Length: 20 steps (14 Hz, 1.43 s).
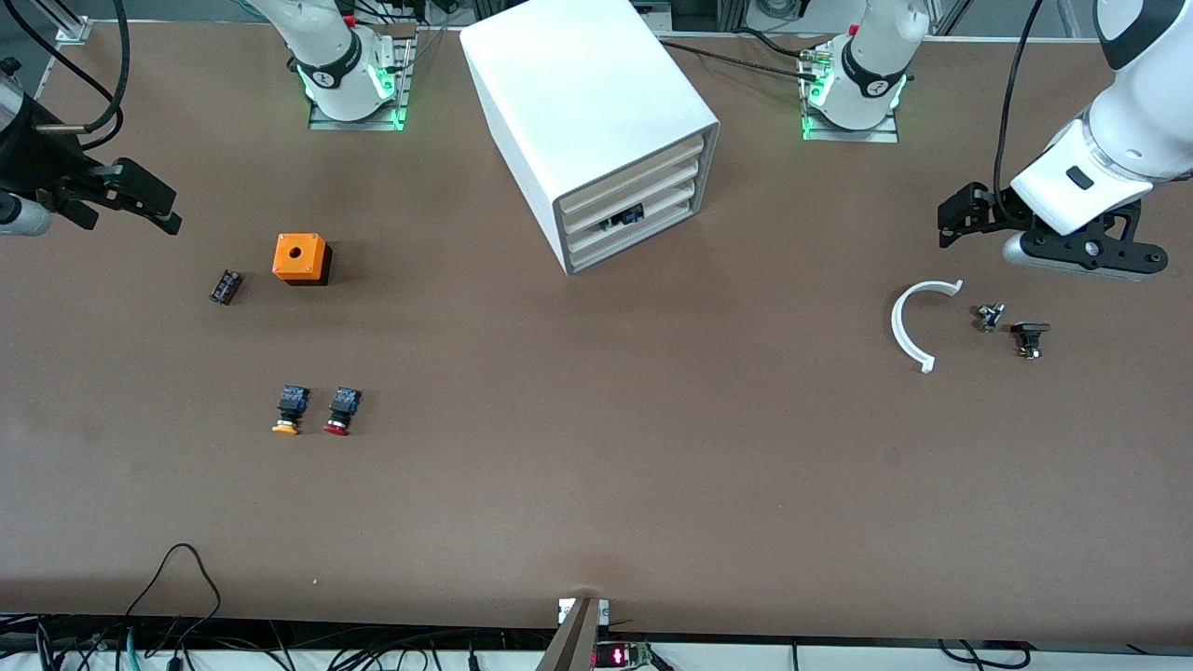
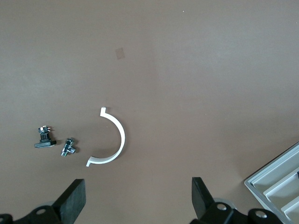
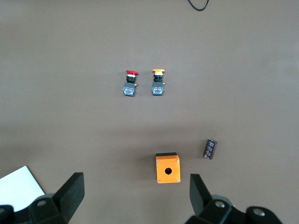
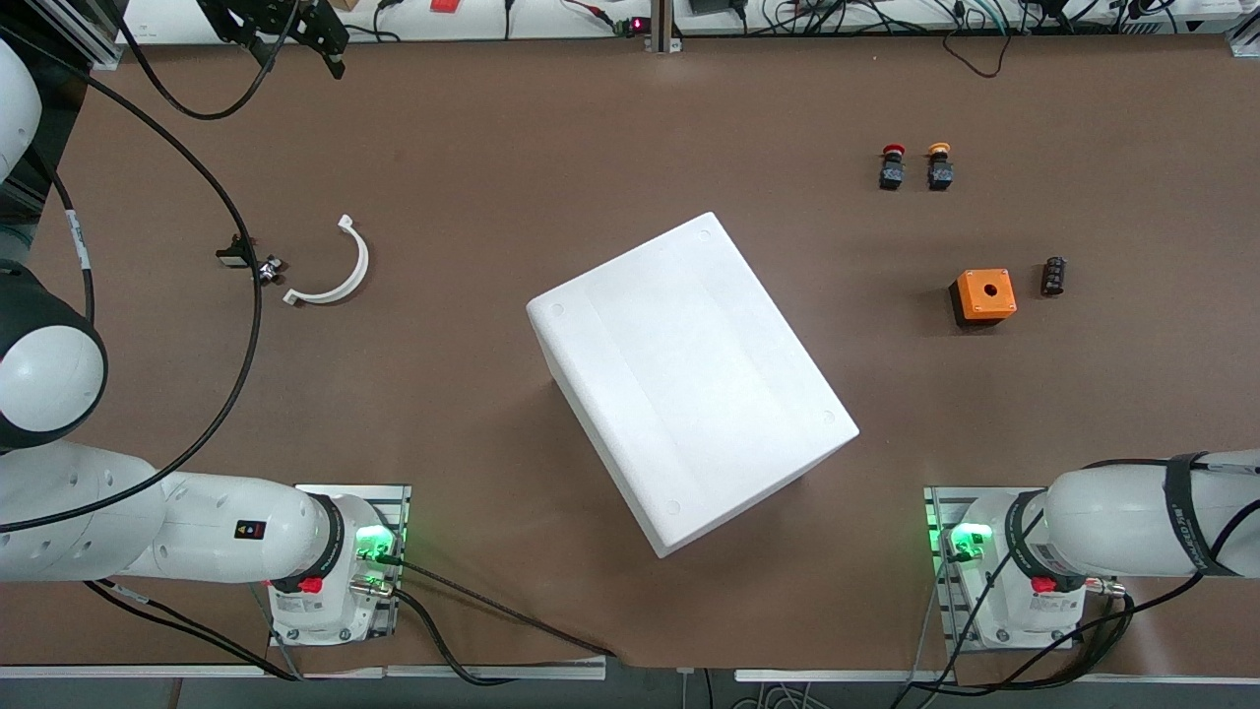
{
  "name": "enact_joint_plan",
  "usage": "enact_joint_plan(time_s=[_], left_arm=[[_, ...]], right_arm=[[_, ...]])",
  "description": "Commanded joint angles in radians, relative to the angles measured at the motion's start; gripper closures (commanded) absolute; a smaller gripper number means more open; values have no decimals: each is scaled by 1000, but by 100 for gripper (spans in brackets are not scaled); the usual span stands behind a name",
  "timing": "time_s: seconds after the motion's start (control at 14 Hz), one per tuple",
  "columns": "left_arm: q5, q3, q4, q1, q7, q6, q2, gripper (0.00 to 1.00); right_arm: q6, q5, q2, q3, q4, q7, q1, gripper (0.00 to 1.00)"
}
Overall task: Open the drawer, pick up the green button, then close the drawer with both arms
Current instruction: 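Move the left gripper to the drawer handle while the right gripper advances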
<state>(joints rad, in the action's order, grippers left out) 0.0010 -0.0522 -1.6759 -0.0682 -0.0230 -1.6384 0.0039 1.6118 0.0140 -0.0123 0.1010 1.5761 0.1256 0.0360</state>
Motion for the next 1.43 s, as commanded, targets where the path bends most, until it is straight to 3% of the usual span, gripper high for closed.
enact_joint_plan(time_s=[0.0, 0.5, 0.79, 0.93, 1.21, 1.36], left_arm=[[22, -2, 13, -5, 3, 20, -7, 0], [22, -2, 13, -5, 6, 20, -5, 0], [20, -2, 15, -10, 5, 49, -5, 0], [1, -3, 15, -10, -6, 129, -2, 0], [-199, 0, 12, 2, -9, 369, 25, 0], [-287, 0, -1, 4, -41, 423, 51, 0]], right_arm=[[-23, 11, 11, 8, -24, 35, 4, 0], [-41, 20, 26, 19, 1, 40, -2, 0], [-35, 11, 116, 22, 4, 26, -5, 0], [-32, 11, 165, 22, -10, 43, -27, 0], [-29, 20, 268, 22, -100, 43, -103, 0], [-12, 20, 271, 22, -114, 43, -116, 0]])
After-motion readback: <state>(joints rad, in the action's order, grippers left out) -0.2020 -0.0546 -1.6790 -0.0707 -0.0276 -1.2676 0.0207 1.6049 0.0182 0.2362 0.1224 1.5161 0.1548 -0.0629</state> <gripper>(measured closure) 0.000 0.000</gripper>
